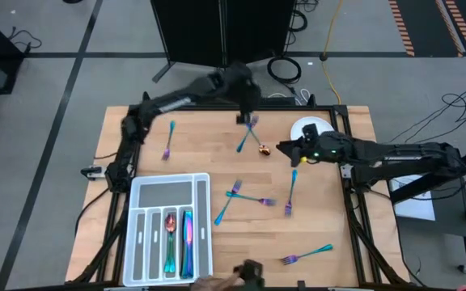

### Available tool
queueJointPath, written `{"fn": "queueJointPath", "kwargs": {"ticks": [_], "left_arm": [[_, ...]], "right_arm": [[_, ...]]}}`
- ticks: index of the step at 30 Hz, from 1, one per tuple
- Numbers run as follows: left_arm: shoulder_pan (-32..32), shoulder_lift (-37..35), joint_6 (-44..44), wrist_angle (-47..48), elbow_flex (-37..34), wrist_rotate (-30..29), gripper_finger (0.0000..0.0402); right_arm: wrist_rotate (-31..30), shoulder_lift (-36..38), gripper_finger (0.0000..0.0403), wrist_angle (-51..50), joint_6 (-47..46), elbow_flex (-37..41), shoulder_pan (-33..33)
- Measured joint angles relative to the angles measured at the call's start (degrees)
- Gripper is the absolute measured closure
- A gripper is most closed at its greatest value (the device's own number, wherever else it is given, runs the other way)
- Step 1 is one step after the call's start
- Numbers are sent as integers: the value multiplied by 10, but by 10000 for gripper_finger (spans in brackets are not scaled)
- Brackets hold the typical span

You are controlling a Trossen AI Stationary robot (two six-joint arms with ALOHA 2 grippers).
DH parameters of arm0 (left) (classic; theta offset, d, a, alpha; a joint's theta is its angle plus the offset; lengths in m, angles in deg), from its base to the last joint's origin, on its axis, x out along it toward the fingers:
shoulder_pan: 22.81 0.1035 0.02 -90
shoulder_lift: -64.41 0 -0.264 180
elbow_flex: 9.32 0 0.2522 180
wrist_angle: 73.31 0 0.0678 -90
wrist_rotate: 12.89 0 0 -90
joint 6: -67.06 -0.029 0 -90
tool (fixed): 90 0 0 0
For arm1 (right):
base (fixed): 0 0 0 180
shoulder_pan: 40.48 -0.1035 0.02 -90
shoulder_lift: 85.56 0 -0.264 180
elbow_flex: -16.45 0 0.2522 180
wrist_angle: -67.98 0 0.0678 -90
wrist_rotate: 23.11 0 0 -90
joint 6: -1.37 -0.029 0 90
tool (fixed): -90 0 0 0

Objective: Sort silverware
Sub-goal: Put the iridescent spoon into the cutlery tray

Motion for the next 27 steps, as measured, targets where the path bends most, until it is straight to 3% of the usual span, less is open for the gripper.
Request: {"fn": "queueJointPath", "kwargs": {"ticks": [3, 8, 15, 19, 27], "left_arm": [[38, -45, 42, 2, 0, 48, 233], [112, -106, 132, -2, 0, 206, 233], [191, -117, 216, 10, -1, 413, 233], [208, -118, 208, 51, -1, 430, 233], [207, -117, 177, 61, -1, 462, 233]], "right_arm": [[0, -60, 275, 2, 10, 0, 31], [1, -185, 275, 53, 20, 0, 73], [4, -347, 275, 175, 25, -19, 110], [19, -429, 275, 169, 66, -79, 130], [16, -552, 275, 42, 98, -211, 152]]}}
